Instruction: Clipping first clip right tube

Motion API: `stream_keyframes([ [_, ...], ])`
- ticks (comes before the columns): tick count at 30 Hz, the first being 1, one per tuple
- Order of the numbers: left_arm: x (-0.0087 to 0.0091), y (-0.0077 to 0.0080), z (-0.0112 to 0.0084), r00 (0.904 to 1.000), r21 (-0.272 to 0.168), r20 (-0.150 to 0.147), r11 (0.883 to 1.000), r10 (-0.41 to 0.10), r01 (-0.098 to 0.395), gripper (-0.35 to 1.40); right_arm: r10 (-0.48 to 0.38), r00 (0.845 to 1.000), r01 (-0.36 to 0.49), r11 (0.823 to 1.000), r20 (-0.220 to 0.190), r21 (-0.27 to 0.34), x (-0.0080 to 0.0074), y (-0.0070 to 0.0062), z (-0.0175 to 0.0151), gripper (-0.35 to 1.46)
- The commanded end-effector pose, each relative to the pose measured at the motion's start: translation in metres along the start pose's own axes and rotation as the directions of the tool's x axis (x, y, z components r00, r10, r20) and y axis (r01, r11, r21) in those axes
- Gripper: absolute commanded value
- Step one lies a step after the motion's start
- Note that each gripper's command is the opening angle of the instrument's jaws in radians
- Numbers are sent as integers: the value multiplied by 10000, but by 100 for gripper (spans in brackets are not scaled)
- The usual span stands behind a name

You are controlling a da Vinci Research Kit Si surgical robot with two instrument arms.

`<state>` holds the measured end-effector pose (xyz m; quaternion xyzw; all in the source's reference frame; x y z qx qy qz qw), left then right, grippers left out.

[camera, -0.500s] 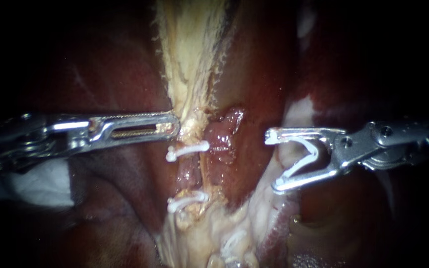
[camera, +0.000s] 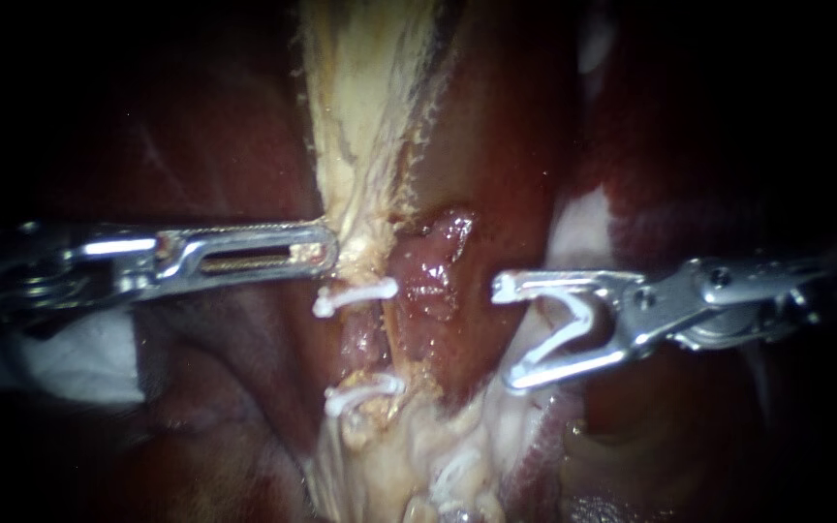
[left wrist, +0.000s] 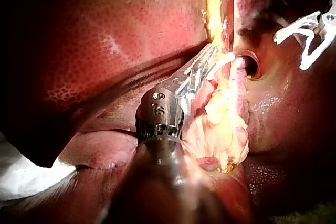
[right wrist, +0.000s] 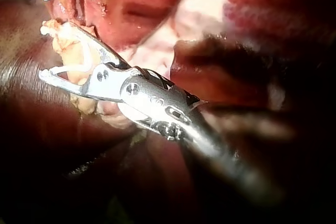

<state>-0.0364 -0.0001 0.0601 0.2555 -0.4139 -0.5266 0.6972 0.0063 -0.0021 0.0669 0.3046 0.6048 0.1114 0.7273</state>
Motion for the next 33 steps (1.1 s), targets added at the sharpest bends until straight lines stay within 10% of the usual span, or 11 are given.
stream_keyframes([
  [1, -2, -1, -6, 10000, 38, 94, 10000, -28, 27, -35, 42, 10000, -43, 10000, 80, 40, -6, 2, 5, 58],
  [9, -21, -17, -44, 9988, 104, 449, 9998, -191, 186, -35, 462, 9987, -466, 9987, 192, 225, -34, 25, 40, 58],
  [23, -19, -34, -50, 9985, 76, 529, 9998, -173, 169, -35, 706, 9972, -720, 9955, 253, 624, -44, 70, 111, 59],
  [33, -18, -35, -49, 9984, 67, 535, 9998, -170, 167, -35, 783, 9967, -800, 9894, 192, 1213, -43, 68, 130, 58],
])
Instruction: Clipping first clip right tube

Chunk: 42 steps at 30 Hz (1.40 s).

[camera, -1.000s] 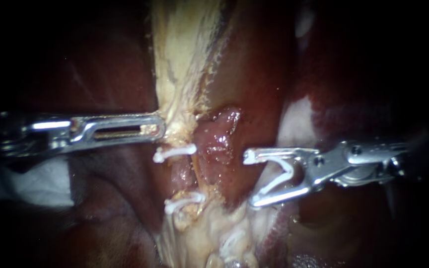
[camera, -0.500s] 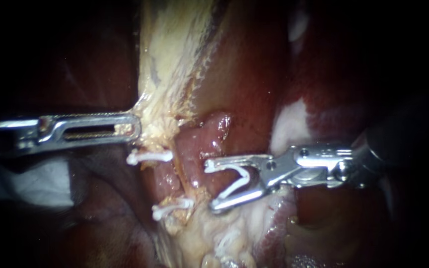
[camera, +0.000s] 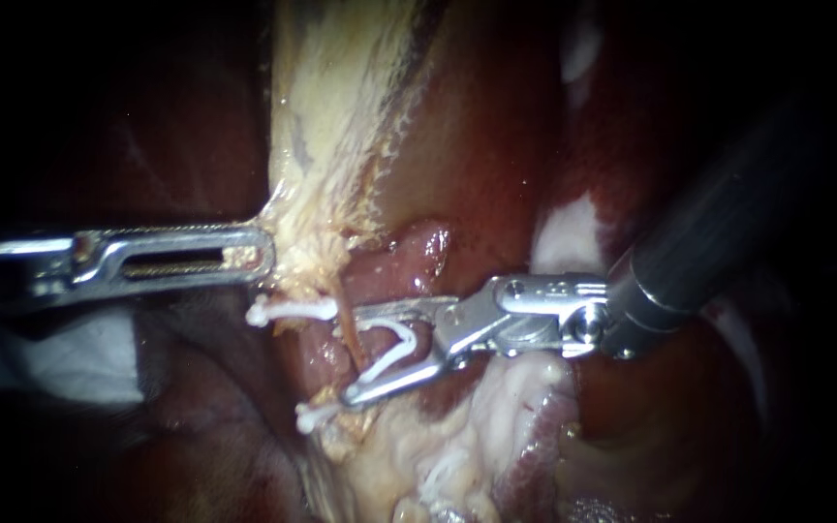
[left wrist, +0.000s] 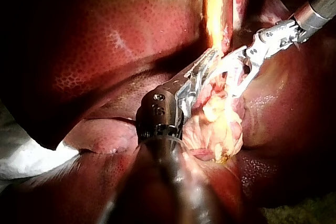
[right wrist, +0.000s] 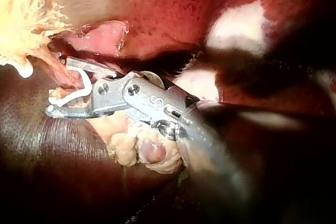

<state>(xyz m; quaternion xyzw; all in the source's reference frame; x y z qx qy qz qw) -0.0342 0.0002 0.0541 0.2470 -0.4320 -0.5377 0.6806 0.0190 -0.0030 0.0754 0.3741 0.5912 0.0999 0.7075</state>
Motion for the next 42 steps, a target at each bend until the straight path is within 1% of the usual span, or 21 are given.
stream_keyframes([
  [1, 1, 1, 1, 10000, -4, 2, 10000, 1, -1, -35, 17, 9999, -15, 9999, -113, 120, 1, -2, 1, 58],
  [4, 1, 1, 1, 10000, -5, 2, 10000, 1, -1, -35, 122, 9996, -112, 9992, -254, 378, 2, -6, 3, 58],
  [10, 1, 1, 2, 10000, -5, 3, 10000, 2, -2, -35, 410, 9985, -371, 9943, -374, 995, 4, -14, 8, 55],
  [15, 1, 2, 3, 10000, -5, 5, 10000, 8, -8, -35, 758, 9968, -712, 9858, -250, 1521, 6, -20, 11, 49],
  [19, 2, 3, 5, 10000, -11, 10, 10000, 11, -11, -35, 950, 9953, -908, 9832, -191, 1581, 4, -20, 17, 48],
  [24, 2, 2, 6, 10000, -17, 15, 10000, 10, -10, -35, 1110, 9938, -1078, 9812, -111, 1599, -6, -21, 22, 48],
  [28, 1, 2, 7, 10000, -19, 16, 10000, 9, -9, -35, 1280, 9918, -1257, 9773, -27, 1705, -11, -22, 25, 46],
  [35, 1, 2, 7, 10000, -19, 16, 10000, 9, -9, -35, 1488, 9889, -1470, 9731, 32, 1771, -12, -22, 23, 34],
  [38, 1, 2, 7, 10000, -19, 16, 10000, 9, -9, -35, 1546, 9880, -1529, 9722, 43, 1775, -13, -20, 20, 23],
  [41, 1, 2, 7, 10000, -18, 16, 10000, 10, -10, -35, 1665, 9860, -1647, 9710, 42, 1731, -14, -16, 14, -15],
  [42, 1, 3, 7, 10000, -17, 15, 10000, 10, -10, -35, 1781, 9840, -1763, 9695, 50, 1705, -15, -14, 11, -32],
])
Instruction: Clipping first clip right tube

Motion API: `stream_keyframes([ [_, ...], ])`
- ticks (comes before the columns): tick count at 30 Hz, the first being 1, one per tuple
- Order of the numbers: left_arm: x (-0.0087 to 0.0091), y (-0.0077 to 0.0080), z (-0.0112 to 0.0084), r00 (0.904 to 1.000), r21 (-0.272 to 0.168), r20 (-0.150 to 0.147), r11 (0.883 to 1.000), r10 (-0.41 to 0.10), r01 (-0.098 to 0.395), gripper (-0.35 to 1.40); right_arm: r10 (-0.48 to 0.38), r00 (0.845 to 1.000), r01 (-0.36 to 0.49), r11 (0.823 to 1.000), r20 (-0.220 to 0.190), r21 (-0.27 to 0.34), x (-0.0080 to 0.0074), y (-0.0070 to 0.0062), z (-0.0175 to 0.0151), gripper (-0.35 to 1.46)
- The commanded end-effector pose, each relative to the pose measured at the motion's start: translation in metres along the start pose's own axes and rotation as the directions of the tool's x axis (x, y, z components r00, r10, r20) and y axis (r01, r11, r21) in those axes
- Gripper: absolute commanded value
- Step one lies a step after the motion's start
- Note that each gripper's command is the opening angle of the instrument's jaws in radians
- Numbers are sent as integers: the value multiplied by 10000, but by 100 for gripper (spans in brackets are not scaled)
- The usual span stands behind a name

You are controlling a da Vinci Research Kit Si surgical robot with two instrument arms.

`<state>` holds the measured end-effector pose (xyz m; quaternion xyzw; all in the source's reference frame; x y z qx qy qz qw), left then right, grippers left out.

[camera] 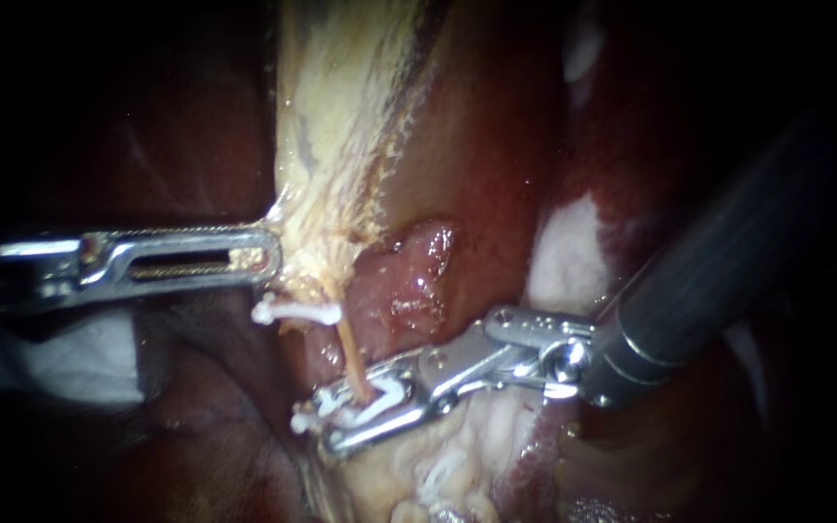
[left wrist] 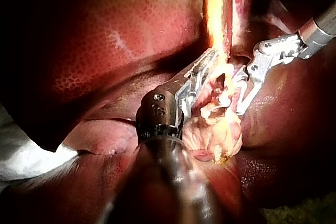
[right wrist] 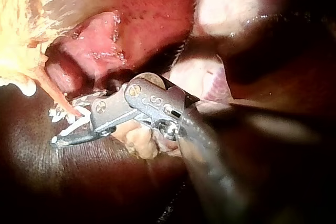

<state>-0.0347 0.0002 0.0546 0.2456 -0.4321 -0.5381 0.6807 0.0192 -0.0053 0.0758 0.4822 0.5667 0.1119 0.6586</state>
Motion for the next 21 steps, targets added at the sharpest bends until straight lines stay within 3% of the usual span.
stream_keyframes([
  [1, 0, 0, 0, 10000, 4, -3, 10000, 1, -1, -35, 117, 9999, -117, 9999, -31, 16, 0, 1, -2, -35],
  [7, -1, 3, 1, 10000, 11, -6, 10000, 4, -4, -35, 265, 9987, -258, 9995, 440, -156, -2, 4, -10, -35],
  [21, -1, 5, 2, 10000, 15, -8, 10000, 6, -6, -35, 259, 9987, -253, 9996, 448, -144, -2, 3, -9, -35],
])
